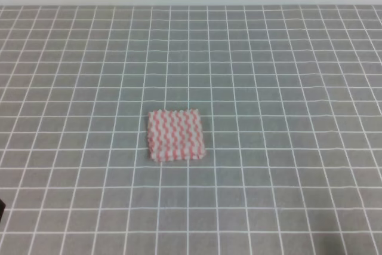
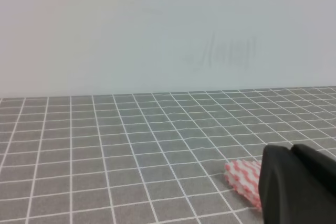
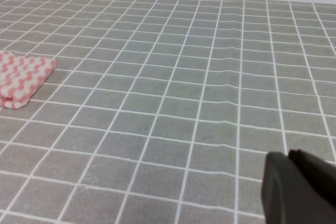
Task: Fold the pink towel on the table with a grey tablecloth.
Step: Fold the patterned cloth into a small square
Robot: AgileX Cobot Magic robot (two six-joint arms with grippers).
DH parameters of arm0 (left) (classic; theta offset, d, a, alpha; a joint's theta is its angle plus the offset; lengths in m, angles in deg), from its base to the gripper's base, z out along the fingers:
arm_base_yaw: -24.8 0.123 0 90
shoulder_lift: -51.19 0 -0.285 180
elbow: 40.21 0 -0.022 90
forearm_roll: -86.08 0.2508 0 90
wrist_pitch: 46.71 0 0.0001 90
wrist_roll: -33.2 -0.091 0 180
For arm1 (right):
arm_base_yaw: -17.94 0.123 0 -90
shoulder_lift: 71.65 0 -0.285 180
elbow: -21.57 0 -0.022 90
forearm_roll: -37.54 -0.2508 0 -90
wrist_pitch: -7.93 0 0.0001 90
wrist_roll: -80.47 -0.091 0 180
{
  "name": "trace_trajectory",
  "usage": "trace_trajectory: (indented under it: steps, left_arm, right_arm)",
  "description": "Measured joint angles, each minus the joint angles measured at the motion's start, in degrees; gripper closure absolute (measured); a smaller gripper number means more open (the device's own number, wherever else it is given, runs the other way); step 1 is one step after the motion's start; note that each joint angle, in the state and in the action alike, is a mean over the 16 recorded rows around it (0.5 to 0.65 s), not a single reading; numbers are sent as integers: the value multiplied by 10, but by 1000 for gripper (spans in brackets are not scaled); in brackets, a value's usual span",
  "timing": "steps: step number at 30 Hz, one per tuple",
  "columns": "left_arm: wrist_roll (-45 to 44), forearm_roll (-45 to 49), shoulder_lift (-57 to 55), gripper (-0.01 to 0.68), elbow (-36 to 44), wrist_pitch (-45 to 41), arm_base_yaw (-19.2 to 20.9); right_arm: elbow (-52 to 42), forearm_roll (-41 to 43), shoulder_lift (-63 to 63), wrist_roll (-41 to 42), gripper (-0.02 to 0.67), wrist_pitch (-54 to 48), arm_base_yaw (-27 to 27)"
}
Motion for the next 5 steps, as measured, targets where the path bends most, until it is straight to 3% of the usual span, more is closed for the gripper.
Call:
trace_trajectory:
  steps: [5]
  left_arm:
    - [0, 0, 0, 674, 0, 0, 0]
  right_arm:
    - [-2, 0, -1, 0, 664, 2, 0]
